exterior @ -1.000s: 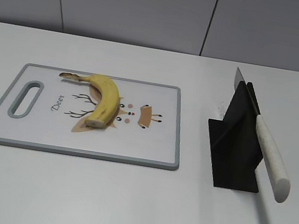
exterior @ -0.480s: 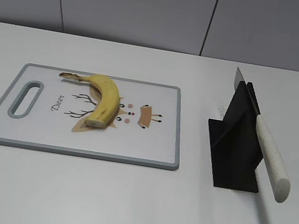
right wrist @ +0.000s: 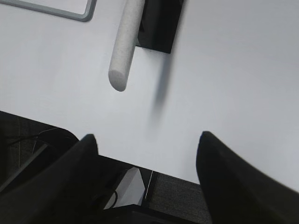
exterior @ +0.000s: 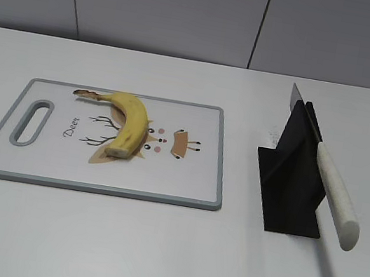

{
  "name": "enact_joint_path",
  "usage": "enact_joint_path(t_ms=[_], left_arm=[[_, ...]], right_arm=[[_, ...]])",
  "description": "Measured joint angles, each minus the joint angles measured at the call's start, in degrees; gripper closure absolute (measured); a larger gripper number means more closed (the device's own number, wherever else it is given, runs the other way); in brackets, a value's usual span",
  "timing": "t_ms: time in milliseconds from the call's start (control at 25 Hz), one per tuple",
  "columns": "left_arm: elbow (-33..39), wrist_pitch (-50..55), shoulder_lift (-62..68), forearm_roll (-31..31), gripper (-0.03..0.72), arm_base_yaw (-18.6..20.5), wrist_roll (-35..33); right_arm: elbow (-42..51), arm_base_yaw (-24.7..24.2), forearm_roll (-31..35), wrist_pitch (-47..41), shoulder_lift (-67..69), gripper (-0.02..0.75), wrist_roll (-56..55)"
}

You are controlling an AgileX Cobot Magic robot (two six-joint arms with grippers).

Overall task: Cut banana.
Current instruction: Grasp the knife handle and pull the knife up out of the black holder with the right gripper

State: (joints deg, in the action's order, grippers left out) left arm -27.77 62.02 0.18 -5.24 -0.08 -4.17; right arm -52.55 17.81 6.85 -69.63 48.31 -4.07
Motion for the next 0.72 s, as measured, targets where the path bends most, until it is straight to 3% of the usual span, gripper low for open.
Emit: enact_joint_path(t_ms=[720], left_arm=[[0.0, 0.0, 0.0, 0.0, 0.098, 0.0, 0.0]], right_arm=[[-4.8, 0.6, 3.7, 0.1, 16.9, 0.244, -3.0]])
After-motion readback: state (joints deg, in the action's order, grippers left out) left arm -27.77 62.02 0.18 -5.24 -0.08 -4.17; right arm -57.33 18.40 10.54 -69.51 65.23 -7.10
